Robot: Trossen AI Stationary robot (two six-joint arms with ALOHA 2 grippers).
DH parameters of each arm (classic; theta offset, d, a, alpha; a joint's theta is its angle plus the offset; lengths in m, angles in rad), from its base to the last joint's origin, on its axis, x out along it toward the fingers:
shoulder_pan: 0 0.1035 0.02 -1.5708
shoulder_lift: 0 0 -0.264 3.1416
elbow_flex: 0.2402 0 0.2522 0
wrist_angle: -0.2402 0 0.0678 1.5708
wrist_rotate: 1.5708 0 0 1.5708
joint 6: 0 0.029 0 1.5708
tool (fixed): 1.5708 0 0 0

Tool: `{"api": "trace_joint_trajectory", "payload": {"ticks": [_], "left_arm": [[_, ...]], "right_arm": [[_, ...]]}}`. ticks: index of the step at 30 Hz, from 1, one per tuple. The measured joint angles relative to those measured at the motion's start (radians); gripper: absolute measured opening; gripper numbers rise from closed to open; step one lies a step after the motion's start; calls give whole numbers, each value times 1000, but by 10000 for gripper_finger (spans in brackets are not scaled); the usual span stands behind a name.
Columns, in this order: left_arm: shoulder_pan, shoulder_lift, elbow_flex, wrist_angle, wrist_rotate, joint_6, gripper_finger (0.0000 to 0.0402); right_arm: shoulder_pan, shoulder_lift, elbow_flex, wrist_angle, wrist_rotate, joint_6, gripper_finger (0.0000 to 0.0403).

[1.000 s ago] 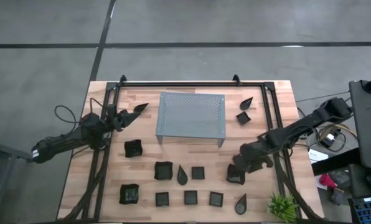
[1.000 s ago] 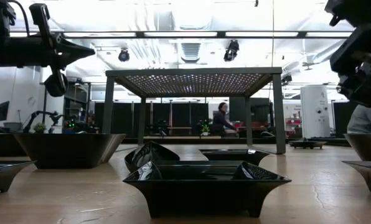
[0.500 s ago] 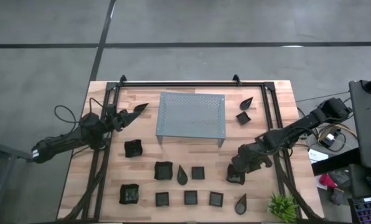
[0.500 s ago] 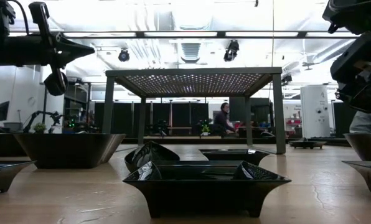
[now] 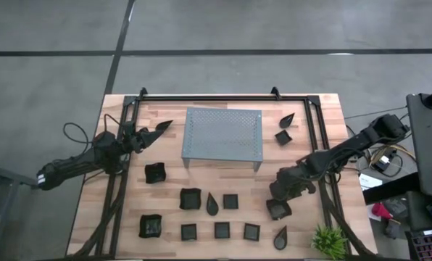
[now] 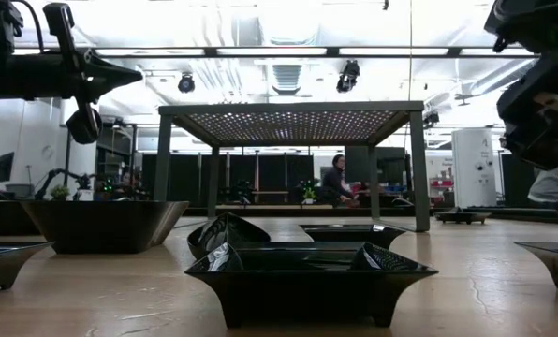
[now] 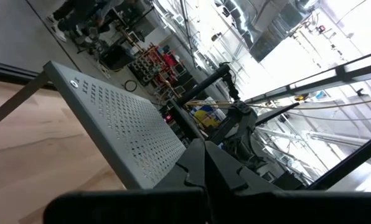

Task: Pick & Place Mini shaped plates
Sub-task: Put the black distorted square plate on the shelf

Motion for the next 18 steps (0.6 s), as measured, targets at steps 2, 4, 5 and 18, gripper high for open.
{"api": "trace_joint_trajectory", "payload": {"ticks": [2, 4, 5, 18], "left_arm": [[0, 0, 0, 0, 0, 0, 0], [0, 0, 0, 0, 0, 0, 0], [0, 0, 0, 0, 0, 0, 0], [0, 0, 0, 0, 0, -52, 0]], "right_arm": [[0, -14, 17, -4, 0, 1, 8], [0, -32, 44, -3, 0, 7, 8], [0, -42, 59, -6, 0, 9, 8], [-43, -155, 300, -128, 37, 65, 8]]}}
